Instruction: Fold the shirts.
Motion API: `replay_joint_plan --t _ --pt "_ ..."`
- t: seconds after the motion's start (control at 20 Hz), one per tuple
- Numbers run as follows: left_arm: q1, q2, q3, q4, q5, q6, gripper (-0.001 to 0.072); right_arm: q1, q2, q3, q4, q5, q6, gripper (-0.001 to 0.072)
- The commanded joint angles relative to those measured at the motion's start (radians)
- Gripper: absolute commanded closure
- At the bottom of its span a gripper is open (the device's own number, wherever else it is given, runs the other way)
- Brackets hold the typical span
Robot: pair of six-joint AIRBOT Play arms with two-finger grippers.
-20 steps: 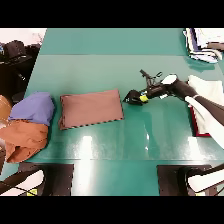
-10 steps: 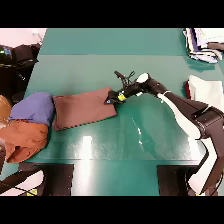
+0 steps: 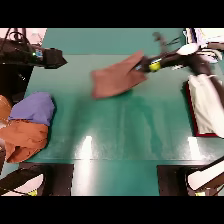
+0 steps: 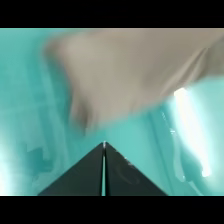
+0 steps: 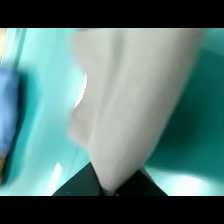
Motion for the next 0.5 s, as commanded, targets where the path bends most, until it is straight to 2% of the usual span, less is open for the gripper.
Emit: replay_joint_plan --t 0.0,0.25,0.45 --pt "-0.081 0.0 0.0 -0.002 0.057 -0.013 0.0676 -0.283 0.11 0.008 -0.072 -0.005 0.009 0.0695" --pt "-0.14 0.0 0.0 -0.001 0.111 -0.017 0.0676 -0.594 0.134 0.007 -0.065 -0.002 0.01 0.0695" --pt "-0.147 0.0 0.0 -0.005 0.154 -0.018 0.0676 -0.692 0.134 0.007 -0.064 -0.008 0.01 0.0695"
